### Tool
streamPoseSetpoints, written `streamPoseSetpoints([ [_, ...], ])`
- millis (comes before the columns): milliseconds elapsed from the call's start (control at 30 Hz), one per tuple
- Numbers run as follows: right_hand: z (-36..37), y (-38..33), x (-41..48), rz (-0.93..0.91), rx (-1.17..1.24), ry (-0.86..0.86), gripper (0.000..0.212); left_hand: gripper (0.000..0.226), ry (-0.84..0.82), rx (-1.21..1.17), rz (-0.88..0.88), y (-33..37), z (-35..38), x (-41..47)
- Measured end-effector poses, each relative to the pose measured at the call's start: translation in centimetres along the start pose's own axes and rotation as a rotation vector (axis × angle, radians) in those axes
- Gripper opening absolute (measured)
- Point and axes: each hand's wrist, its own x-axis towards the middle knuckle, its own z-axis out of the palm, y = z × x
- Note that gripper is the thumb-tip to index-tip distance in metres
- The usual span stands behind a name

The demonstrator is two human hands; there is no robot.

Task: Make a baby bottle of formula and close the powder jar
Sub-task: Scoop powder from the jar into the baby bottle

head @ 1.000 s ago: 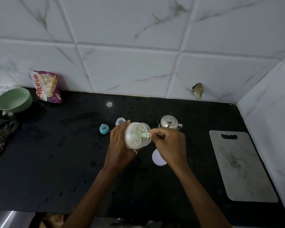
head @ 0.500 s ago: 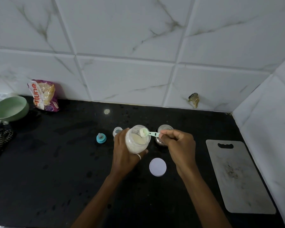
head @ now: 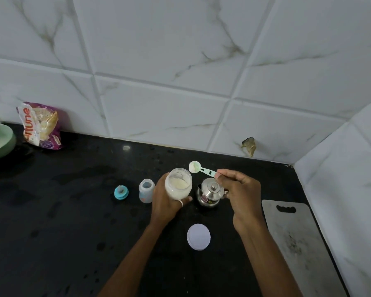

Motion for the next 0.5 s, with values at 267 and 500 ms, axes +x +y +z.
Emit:
streamPoseSetpoints([
  [267,0.2,1.1,0.0,0.016,0.015,0.005,0.019,0.092,-0.094,-0.031,-0.14,-3.9,1.8,0.2],
  [500,0.0,1.3,-0.3,0.02,0.022,0.017,0.019,0.104,-0.085,-0.042,-0.215,-4.5,2.7,-0.3],
])
